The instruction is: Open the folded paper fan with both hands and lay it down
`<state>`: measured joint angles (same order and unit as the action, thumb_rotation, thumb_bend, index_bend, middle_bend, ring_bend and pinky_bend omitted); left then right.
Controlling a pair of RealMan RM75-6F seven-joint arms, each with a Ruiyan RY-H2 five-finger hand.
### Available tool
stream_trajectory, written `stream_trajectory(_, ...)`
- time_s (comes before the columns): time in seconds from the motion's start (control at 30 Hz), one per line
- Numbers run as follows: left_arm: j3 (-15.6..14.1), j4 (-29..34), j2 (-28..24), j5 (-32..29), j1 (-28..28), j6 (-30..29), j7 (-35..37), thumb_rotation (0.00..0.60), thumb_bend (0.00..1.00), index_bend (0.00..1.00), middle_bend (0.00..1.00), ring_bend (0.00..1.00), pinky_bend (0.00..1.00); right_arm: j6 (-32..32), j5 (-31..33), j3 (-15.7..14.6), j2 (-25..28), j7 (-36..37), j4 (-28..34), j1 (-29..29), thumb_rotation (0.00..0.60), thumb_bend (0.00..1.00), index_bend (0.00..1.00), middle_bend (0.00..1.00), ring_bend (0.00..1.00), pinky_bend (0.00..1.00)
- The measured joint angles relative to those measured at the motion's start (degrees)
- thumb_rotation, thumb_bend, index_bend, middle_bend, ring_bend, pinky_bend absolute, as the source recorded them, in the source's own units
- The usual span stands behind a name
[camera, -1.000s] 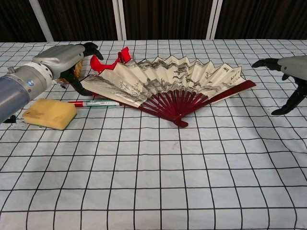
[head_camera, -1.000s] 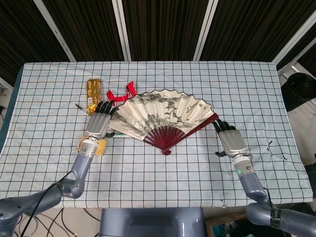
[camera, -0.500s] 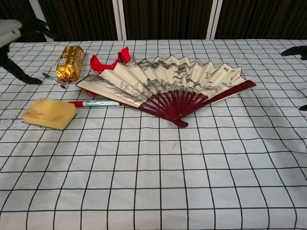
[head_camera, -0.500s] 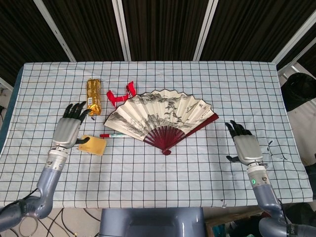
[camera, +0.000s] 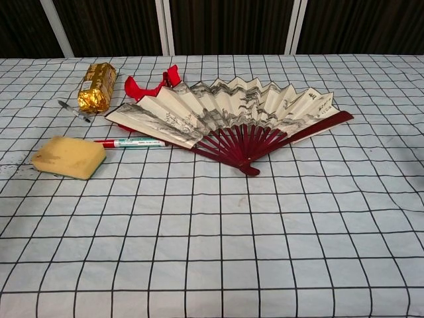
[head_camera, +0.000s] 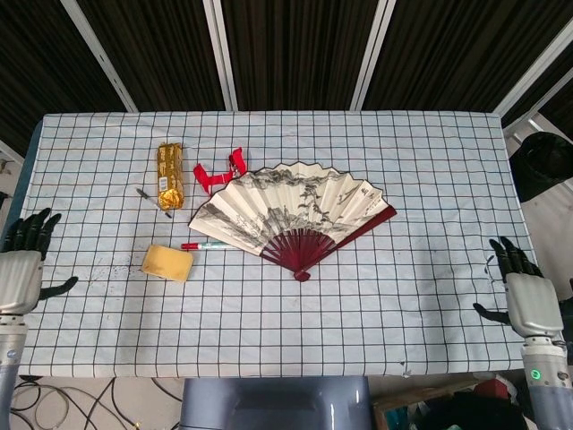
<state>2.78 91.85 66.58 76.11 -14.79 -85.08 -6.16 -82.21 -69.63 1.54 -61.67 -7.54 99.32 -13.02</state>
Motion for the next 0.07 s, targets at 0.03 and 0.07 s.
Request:
stream_trajectory(0.03, -0.37, 0.13, -0.73, 0.47, 0.69, -0.58, 0.63, 0.6, 0.0, 0.05, 0.0, 0.0, 0.0, -0.91, -0.53, -0.33, 0.42, 0.89, -0.26, 0.99, 0.6, 0.0, 0.0, 0.0, 0.07, 0.21)
stream_trajectory(0.07, -0.66, 0.22, -1.34, 1.03, 1.31, -1.23, 1.08, 0.6, 0.0, 0.05, 0.0, 0.0, 0.0, -1.77, -1.1, -0.66, 0.76, 1.62, -0.62, 1.92, 0.6, 0.0, 0.0, 0.0, 0.07, 0.21)
